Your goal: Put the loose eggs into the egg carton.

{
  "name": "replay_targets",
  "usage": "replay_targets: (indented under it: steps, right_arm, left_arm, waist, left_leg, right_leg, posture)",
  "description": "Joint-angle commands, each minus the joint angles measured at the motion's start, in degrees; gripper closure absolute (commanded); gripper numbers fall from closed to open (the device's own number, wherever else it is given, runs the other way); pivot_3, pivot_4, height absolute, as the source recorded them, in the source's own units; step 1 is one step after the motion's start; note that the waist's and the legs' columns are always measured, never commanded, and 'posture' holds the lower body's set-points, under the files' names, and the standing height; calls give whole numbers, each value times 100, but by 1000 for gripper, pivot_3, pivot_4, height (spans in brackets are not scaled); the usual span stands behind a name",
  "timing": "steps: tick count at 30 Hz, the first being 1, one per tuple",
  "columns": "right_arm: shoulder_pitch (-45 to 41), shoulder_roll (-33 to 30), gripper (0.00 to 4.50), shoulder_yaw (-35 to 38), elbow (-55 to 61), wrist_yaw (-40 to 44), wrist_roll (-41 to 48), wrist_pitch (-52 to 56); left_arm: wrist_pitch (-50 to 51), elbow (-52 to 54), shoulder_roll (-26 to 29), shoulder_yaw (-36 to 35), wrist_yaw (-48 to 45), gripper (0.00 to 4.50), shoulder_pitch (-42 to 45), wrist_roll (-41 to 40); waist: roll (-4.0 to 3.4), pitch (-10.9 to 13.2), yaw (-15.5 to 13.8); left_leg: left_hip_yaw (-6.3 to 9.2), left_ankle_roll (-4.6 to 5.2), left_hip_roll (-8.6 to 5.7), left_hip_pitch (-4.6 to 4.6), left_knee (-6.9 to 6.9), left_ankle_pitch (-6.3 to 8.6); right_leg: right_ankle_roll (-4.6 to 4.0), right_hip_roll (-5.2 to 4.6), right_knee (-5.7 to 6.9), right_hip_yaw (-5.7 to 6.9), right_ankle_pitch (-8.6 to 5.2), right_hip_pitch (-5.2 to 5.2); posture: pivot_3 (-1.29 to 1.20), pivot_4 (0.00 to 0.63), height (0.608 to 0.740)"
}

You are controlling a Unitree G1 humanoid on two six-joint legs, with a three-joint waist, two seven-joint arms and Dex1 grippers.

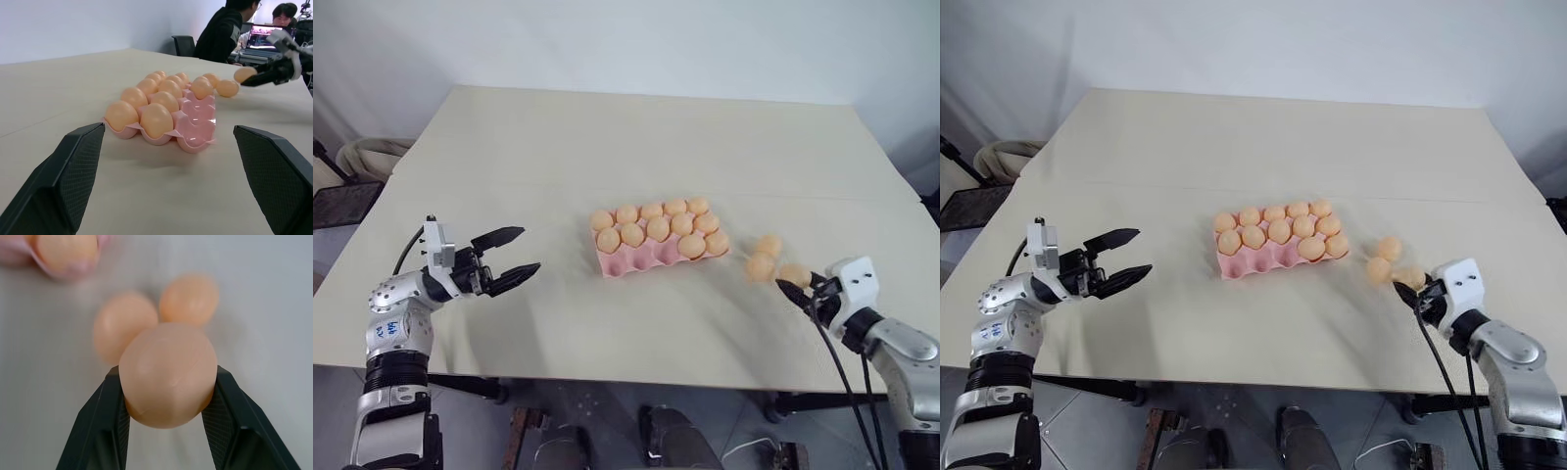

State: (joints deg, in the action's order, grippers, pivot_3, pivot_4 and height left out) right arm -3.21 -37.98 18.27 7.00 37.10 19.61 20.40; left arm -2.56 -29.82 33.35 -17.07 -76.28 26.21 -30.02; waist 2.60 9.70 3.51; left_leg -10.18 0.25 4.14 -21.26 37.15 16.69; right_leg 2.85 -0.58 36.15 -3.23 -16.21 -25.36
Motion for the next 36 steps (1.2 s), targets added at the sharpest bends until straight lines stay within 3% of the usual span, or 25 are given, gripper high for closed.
replay_targets:
  steps: [1,7,13,26,27,33,34,36]
  right_arm:
    - [-354,-201,2884,108,520,-55,196,340]
    - [-1599,310,2884,-978,755,-390,124,1129]
    - [-2139,947,2884,-1934,473,-453,-267,950]
    - [-2604,1578,2884,-2613,-12,-291,-568,789]
    - [-2631,1619,2174,-2639,-37,-263,-559,793]
    - [-2690,1683,273,-2710,-97,-188,-605,771]
    - [-2694,1669,31,-2695,-85,-189,-617,759]
    - [-2693,1615,31,-2635,-12,-166,-614,768]
  left_arm:
    - [-15,162,-33,-28,20,0,27,-81]
    - [-32,131,-69,-8,-1,0,123,-65]
    - [-3,361,-91,-48,57,0,-34,-118]
    - [131,949,-108,-185,330,0,-509,-225]
    - [140,976,-112,-186,351,0,-526,-230]
    - [152,1044,-127,-177,434,0,-563,-253]
    - [160,1056,-128,-176,441,0,-568,-258]
    - [162,1051,-132,-169,449,0,-562,-257]
  waist:
    - [0,0,2]
    - [1,0,40]
    - [-1,0,56]
    - [-1,0,91]
    - [-1,0,97]
    - [-1,1,124]
    - [-1,0,124]
    - [-1,1,127]
  left_leg:
    - [0,1,0,0,1,-1]
    - [2,0,1,-1,-1,-3]
    - [5,-11,4,-16,-4,-2]
    - [2,-28,4,-26,1,-11]
    - [2,-27,4,-23,1,-11]
    - [2,-29,5,-24,1,-12]
    - [2,-29,5,-24,1,-12]
    - [1,-29,4,-24,1,-12]
  right_leg:
    - [1,0,1,0,1,0]
    - [-2,2,4,0,-1,-4]
    - [-6,3,3,9,-6,-15]
    - [-2,3,1,11,-5,-21]
    - [-2,2,5,11,-6,-21]
    - [-2,2,6,11,-6,-21]
    - [-2,2,5,11,-6,-21]
    - [-2,2,5,11,-6,-21]
  posture:
    - [0,150,740]
    - [0,150,740]
    - [0,150,740]
    - [0,150,740]
    - [0,150,740]
    - [0,150,740]
    - [0,150,740]
    - [0,150,740]
